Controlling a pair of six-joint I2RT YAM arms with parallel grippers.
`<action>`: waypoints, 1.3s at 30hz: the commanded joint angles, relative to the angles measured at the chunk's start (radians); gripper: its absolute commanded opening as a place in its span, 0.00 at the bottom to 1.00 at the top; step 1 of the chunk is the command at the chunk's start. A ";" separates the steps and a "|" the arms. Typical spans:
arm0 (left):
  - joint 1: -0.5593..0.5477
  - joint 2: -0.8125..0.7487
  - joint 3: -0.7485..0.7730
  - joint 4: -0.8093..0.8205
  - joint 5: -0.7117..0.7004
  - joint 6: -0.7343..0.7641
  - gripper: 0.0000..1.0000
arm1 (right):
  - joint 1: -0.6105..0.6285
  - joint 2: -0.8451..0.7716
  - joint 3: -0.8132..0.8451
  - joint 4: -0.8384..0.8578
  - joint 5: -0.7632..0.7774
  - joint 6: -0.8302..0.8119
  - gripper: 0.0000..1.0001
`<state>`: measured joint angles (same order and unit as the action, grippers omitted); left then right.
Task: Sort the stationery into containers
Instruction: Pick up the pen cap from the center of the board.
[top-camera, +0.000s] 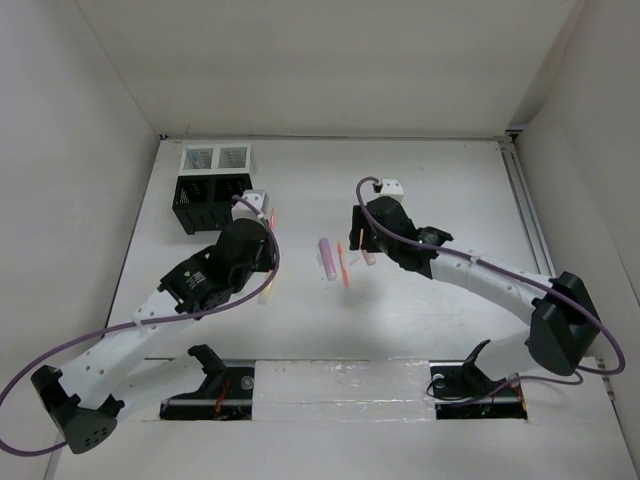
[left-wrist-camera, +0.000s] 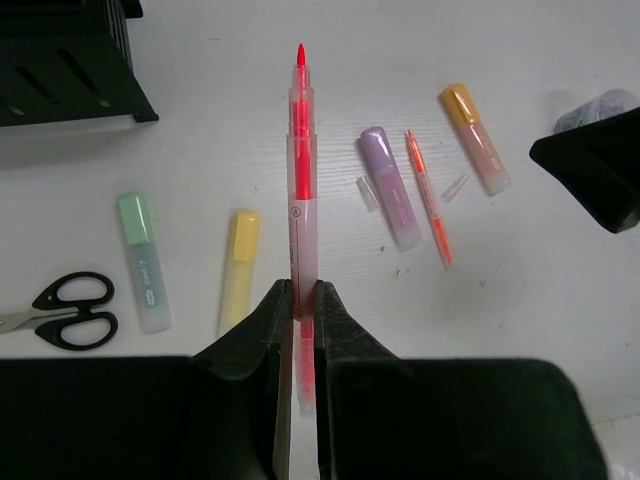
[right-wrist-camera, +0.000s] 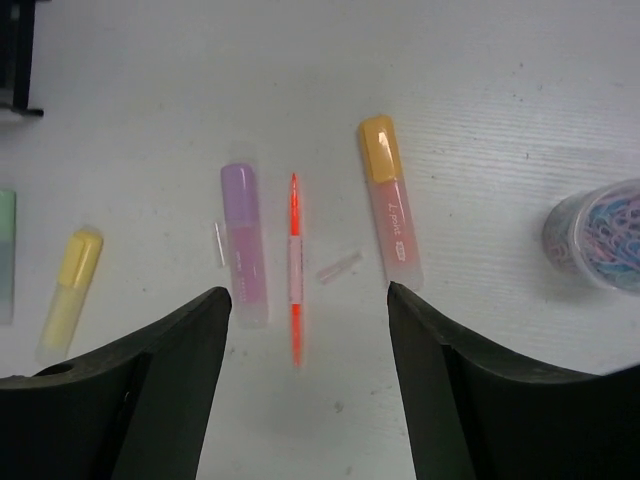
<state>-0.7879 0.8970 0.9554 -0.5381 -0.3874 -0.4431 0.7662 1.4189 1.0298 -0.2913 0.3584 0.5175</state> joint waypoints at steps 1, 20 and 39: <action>0.001 -0.012 -0.015 0.072 0.031 0.032 0.00 | 0.001 0.018 0.061 -0.051 0.162 0.214 0.70; 0.001 -0.079 -0.024 0.082 0.101 0.032 0.00 | 0.134 0.334 0.286 -0.381 0.287 0.723 0.59; -0.039 -0.101 -0.033 0.082 0.142 0.023 0.00 | 0.088 0.420 0.283 -0.332 0.298 0.777 0.59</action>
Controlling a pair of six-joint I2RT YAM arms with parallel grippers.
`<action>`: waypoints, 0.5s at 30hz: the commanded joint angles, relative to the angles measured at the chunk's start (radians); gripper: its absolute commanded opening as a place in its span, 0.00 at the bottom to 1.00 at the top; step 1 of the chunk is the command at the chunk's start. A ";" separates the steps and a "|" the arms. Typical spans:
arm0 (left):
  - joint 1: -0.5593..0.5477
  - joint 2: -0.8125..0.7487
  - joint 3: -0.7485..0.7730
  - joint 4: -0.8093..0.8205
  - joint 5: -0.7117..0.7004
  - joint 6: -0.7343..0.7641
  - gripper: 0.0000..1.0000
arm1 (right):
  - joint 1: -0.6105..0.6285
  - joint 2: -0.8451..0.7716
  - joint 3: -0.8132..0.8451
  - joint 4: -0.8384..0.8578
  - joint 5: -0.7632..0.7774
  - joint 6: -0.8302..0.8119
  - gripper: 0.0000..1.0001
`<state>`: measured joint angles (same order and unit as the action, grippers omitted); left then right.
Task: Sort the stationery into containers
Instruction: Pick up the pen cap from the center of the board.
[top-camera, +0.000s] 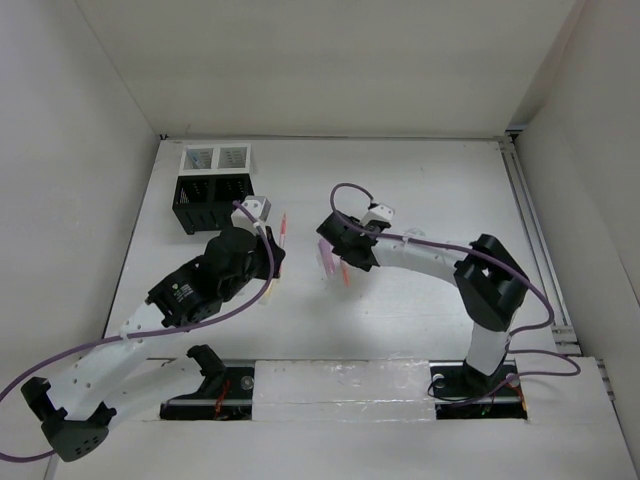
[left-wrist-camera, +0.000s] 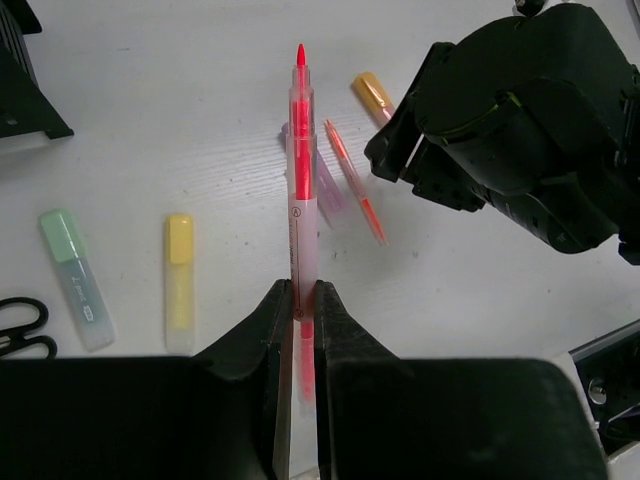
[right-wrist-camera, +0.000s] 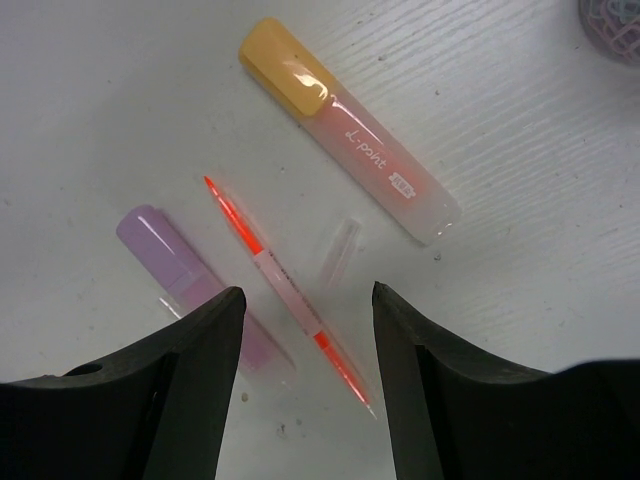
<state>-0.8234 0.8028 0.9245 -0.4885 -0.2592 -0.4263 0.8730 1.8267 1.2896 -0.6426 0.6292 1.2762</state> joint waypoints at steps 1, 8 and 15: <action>-0.003 -0.007 -0.003 0.033 0.014 0.006 0.00 | -0.019 0.013 0.014 0.032 0.018 0.018 0.59; -0.003 -0.016 -0.003 0.033 0.023 0.006 0.00 | -0.040 0.046 0.005 0.075 -0.002 -0.001 0.58; -0.003 -0.016 -0.003 0.042 0.023 0.006 0.00 | -0.051 0.080 0.005 0.084 -0.023 -0.001 0.57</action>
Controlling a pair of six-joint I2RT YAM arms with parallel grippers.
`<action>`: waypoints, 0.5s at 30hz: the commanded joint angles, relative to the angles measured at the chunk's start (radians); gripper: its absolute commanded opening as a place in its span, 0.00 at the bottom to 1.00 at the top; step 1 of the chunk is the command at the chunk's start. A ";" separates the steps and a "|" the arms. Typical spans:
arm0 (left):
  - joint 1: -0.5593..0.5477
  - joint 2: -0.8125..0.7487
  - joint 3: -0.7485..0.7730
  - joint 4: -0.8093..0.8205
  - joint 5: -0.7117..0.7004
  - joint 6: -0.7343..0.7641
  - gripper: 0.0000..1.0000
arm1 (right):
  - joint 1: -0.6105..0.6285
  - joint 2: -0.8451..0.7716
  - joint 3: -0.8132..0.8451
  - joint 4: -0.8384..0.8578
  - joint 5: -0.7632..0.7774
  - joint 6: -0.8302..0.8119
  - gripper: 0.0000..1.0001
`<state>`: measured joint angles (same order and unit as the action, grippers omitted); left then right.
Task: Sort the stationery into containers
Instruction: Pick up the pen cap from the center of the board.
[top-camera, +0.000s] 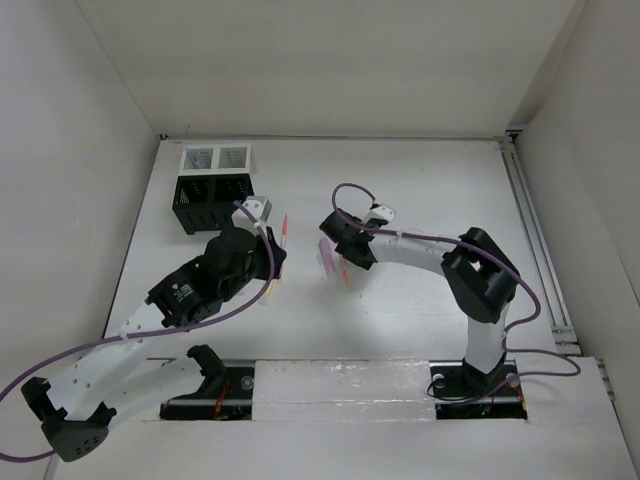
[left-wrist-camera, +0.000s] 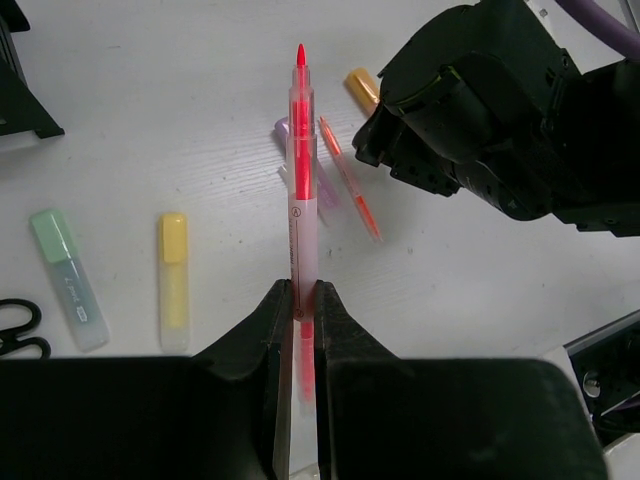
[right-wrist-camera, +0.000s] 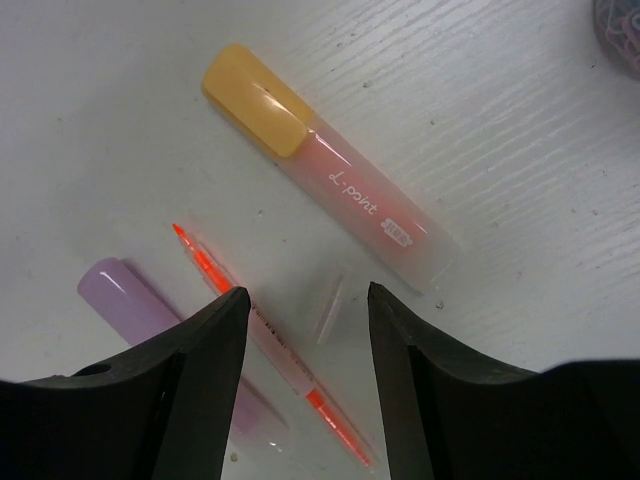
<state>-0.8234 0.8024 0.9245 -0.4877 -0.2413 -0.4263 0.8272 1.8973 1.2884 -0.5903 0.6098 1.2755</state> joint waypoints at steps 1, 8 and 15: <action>-0.003 -0.016 -0.003 0.041 0.014 0.006 0.00 | -0.005 0.009 0.006 0.032 -0.004 0.008 0.57; -0.003 -0.006 -0.003 0.041 0.014 0.015 0.00 | -0.014 0.032 -0.012 0.041 -0.022 0.008 0.56; -0.003 -0.006 -0.003 0.041 0.014 0.015 0.00 | -0.005 0.051 -0.012 0.032 -0.031 0.039 0.50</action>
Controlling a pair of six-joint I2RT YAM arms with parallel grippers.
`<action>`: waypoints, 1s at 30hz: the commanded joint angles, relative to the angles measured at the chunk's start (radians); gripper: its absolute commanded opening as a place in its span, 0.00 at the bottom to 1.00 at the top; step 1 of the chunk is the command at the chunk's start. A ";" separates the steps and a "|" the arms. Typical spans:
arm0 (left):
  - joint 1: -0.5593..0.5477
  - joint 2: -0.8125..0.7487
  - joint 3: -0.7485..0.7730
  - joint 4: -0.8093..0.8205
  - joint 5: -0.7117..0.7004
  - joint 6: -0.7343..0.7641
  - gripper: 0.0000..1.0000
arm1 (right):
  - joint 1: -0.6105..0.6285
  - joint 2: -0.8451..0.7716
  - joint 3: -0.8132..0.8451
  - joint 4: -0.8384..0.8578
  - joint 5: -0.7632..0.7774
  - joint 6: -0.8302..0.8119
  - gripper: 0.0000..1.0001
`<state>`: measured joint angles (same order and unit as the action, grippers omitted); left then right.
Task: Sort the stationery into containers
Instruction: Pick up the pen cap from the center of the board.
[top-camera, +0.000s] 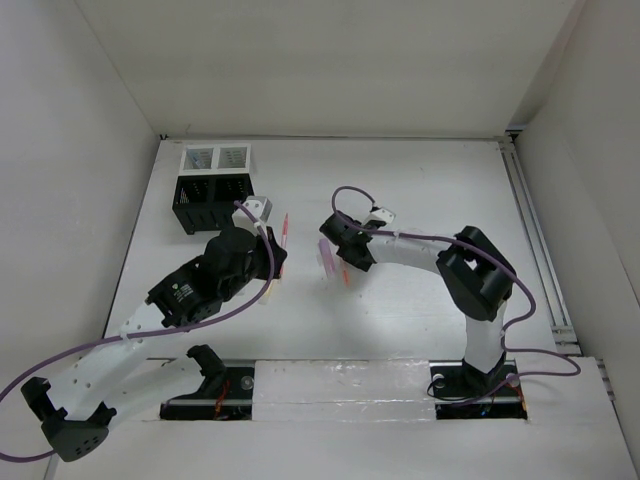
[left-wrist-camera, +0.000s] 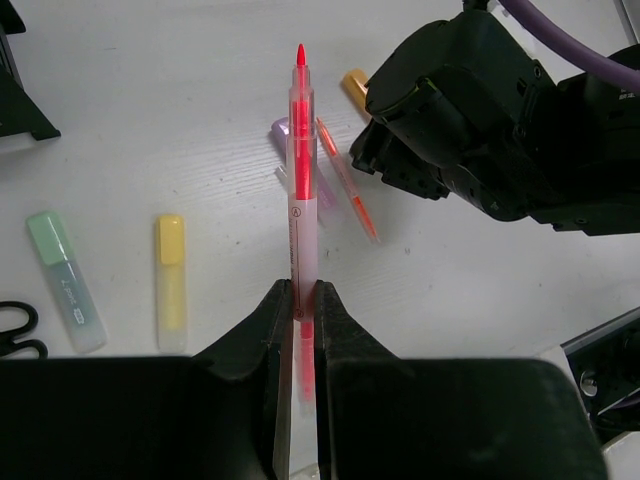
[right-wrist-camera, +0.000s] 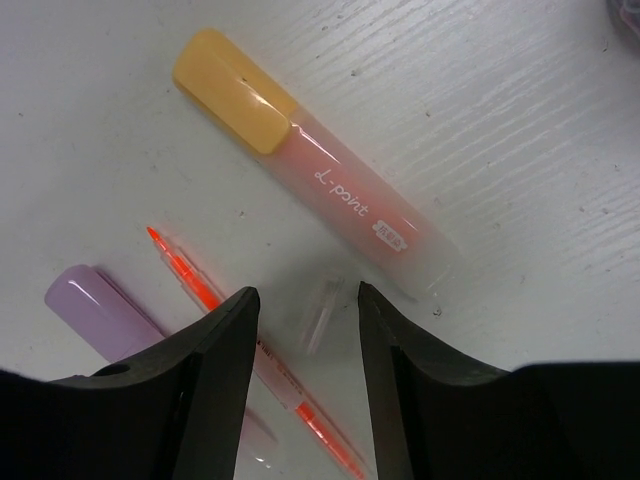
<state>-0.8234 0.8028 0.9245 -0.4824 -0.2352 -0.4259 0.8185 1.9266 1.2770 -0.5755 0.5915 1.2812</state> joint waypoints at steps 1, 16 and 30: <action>-0.003 -0.007 -0.003 0.036 0.008 0.015 0.00 | 0.004 0.022 -0.001 0.008 -0.013 0.033 0.50; -0.003 -0.016 -0.003 0.036 0.008 0.015 0.00 | 0.016 0.071 0.021 -0.061 -0.022 0.078 0.28; -0.003 -0.027 -0.003 0.036 -0.021 0.006 0.00 | 0.025 0.060 0.030 -0.026 -0.050 0.056 0.00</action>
<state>-0.8234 0.7914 0.9245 -0.4820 -0.2379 -0.4263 0.8307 1.9591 1.3083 -0.6136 0.6022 1.3392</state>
